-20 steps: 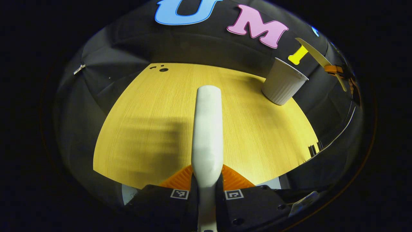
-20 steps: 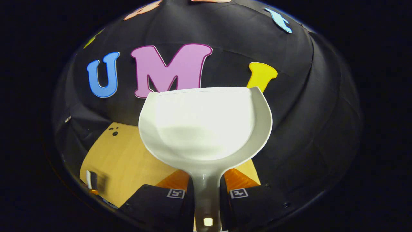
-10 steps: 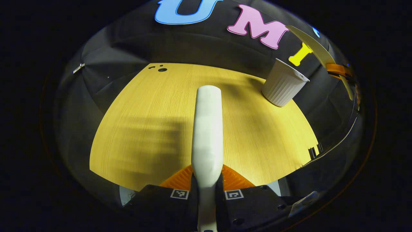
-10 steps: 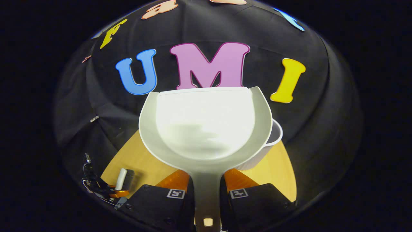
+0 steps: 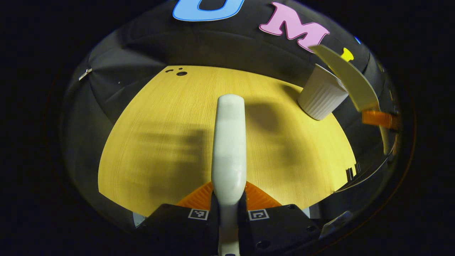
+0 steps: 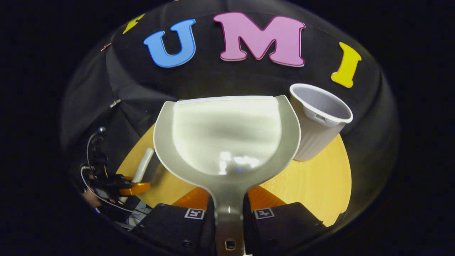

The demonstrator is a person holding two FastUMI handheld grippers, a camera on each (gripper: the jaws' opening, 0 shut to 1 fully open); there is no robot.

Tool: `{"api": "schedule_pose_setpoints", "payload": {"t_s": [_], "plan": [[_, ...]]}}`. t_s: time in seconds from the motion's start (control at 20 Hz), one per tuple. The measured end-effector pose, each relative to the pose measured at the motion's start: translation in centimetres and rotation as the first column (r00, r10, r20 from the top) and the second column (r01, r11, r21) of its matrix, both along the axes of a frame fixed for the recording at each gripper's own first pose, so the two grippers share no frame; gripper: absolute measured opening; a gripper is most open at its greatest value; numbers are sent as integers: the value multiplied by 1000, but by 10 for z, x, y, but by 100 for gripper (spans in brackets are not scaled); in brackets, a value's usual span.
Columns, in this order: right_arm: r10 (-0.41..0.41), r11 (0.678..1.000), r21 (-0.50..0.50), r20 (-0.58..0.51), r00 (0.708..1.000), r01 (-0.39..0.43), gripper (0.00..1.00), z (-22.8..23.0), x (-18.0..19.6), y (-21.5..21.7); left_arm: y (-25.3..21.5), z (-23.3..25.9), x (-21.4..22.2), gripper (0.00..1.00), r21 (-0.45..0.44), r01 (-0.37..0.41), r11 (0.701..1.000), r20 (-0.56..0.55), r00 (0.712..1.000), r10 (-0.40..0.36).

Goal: Pick up the small broom and dustpan from the desktop, sweep the trash into the dustpan with the broom, and then empty the trash into the garbage bin.

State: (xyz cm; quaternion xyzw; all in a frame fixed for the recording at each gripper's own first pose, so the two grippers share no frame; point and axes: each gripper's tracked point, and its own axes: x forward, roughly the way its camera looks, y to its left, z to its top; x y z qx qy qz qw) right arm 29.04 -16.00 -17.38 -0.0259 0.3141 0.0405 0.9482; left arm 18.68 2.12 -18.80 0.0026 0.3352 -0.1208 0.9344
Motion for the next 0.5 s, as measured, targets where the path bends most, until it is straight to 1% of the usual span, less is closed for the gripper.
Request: {"api": "schedule_pose_setpoints", "payload": {"t_s": [0.1,0.15,0.2,0.25,0.4,0.5], "plan": [[-14,1000,13,-84,996,15,35,-38,-6,-2,-1,-3,13,26,9,-4,1000,-9,1000,5],[-23,1000,18,-120,993,26,39,-59,-8,-4,-2,-5,20,26,12,-7,1000,-16,1000,8],[-39,999,18,-151,988,42,39,-75,-9,-8,-2,-8,28,26,18,-11,1000,-23,1000,12],[-49,999,14,-179,983,52,35,-90,-10,-12,-4,-10,36,26,27,-16,1000,-26,1000,17],[-75,997,10,-260,963,80,36,-130,-13,-22,-4,-23,58,26,78,-26,997,-43,999,30],[-94,994,23,-300,949,105,36,-147,-14,-24,-7,-30,68,25,109,-33,994,-57,998,39]]}}
